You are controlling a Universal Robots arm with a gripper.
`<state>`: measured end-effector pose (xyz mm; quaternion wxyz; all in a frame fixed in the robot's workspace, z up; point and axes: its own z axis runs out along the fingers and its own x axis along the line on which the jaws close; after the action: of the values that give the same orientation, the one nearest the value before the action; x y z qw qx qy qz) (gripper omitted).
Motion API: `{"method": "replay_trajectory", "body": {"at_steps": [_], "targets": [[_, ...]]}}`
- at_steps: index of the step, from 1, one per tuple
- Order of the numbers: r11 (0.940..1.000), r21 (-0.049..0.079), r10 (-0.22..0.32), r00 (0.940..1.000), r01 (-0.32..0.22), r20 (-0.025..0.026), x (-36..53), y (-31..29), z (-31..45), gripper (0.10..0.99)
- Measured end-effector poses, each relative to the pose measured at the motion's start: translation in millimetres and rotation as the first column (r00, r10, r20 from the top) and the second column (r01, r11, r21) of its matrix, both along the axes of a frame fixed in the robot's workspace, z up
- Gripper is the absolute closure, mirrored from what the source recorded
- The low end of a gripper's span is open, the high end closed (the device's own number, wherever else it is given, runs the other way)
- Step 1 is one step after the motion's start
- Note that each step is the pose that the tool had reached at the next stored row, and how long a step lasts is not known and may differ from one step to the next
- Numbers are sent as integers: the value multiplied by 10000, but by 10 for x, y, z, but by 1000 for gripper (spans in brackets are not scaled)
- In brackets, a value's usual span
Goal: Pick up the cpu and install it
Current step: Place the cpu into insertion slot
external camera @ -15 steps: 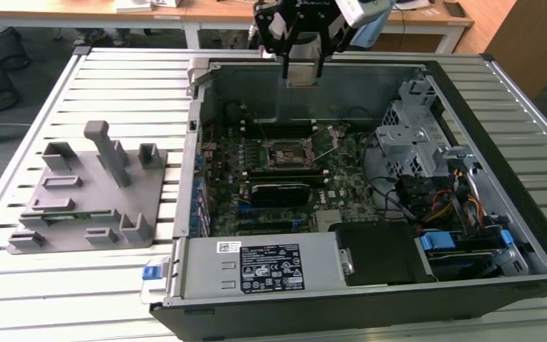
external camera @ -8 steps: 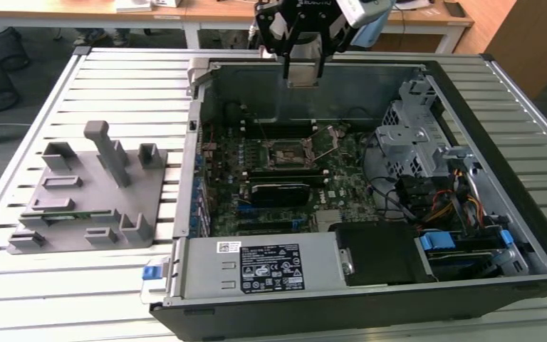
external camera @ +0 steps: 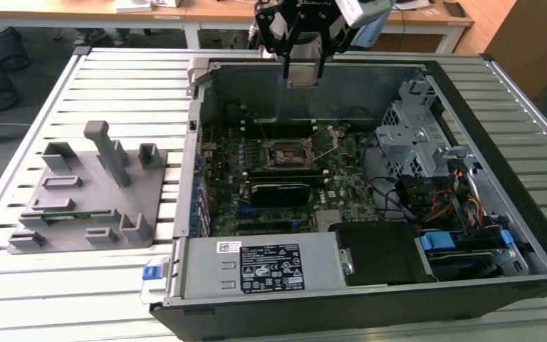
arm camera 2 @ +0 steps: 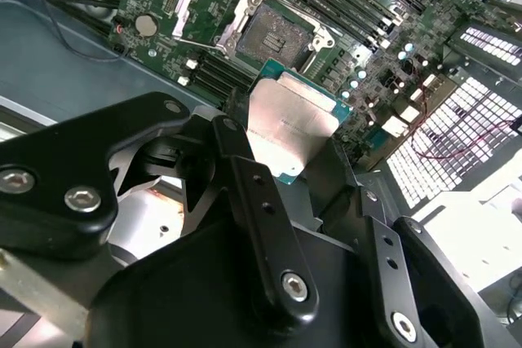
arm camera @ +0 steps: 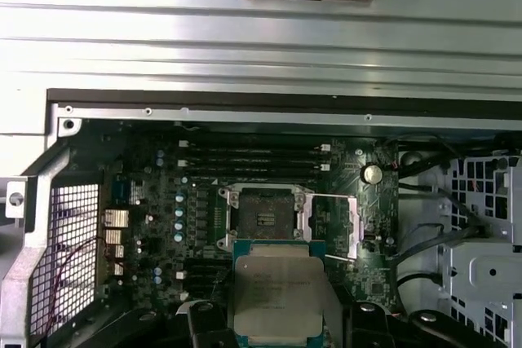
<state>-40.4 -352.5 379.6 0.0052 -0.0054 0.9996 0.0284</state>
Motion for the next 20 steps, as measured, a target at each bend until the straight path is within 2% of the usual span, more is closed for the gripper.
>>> {"method": "replay_trajectory", "body": {"at_steps": [20], "targets": [[9983, 1, -575, 9983, 575, 1, 0, 0, -2, 561]]}}
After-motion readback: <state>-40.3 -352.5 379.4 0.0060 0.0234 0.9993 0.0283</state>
